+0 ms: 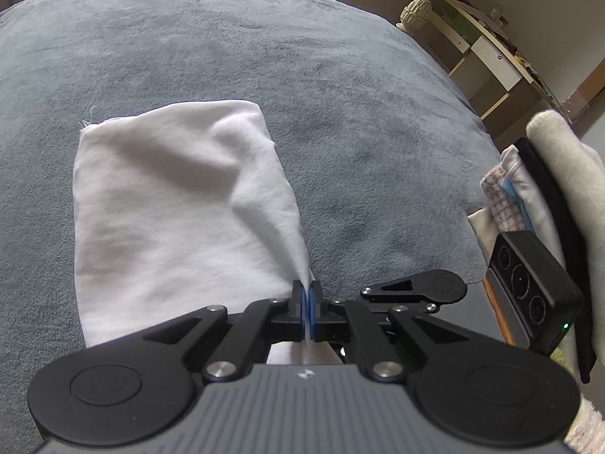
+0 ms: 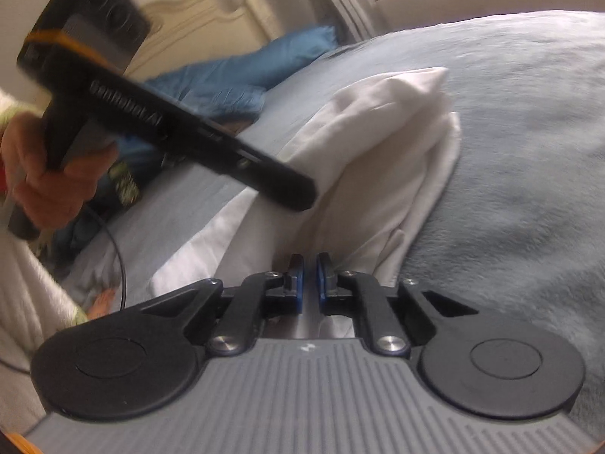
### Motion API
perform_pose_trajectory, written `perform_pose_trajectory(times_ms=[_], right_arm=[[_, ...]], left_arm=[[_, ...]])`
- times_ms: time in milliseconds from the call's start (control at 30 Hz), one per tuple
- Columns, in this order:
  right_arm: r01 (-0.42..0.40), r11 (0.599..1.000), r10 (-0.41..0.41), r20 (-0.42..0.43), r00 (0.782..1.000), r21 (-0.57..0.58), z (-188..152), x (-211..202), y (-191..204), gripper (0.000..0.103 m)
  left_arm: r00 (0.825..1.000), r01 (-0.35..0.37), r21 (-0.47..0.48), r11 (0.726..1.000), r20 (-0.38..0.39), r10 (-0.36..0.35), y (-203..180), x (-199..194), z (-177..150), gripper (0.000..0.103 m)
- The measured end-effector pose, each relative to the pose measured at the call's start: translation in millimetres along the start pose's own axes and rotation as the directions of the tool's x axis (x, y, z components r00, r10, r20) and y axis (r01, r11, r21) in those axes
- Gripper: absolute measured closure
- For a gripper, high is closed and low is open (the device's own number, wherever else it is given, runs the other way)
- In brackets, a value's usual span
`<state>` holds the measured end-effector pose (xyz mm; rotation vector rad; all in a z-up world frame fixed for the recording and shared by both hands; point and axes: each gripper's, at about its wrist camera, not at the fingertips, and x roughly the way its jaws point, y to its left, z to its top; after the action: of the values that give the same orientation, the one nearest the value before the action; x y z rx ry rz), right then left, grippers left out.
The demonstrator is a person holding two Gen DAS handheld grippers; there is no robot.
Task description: Fold clothes
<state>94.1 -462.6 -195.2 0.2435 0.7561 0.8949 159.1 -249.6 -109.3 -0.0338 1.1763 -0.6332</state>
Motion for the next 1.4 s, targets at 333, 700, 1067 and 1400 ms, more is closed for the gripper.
perform_pose_trajectory(times_ms=[333,700,1067,1400], right_arm=[[0.005,0.996,-0.006,0.015,1.0,0.092,-13.6,-22.1,-4.2,0.096],[0.305,0.918,-0.376,0.31,0.873,0.255,-58.4,-94.2,49.4,0.092],[0.303,0.934,-0.332,0.145,0.932,0.189,-77.9,-38.4,63.3,0.098],[0.303,0.926,-0.339,0.141,0.93,0.223,-82.7,-41.2,65.1,0.099]], left_arm=[[0.999,0.051,-0.031,0.998,-0.005,-0.051,10.0,34.9,3.6,0.1],[0.989,0.144,-0.102,0.984,-0.003,-0.145,22.4,50.7,3.6,0.079],[0.966,0.256,-0.069,0.964,0.068,-0.251,33.1,29.4,10.6,0.079],[0.972,0.181,-0.011,0.983,0.154,-0.177,53.1,53.7,64.9,0.079]])
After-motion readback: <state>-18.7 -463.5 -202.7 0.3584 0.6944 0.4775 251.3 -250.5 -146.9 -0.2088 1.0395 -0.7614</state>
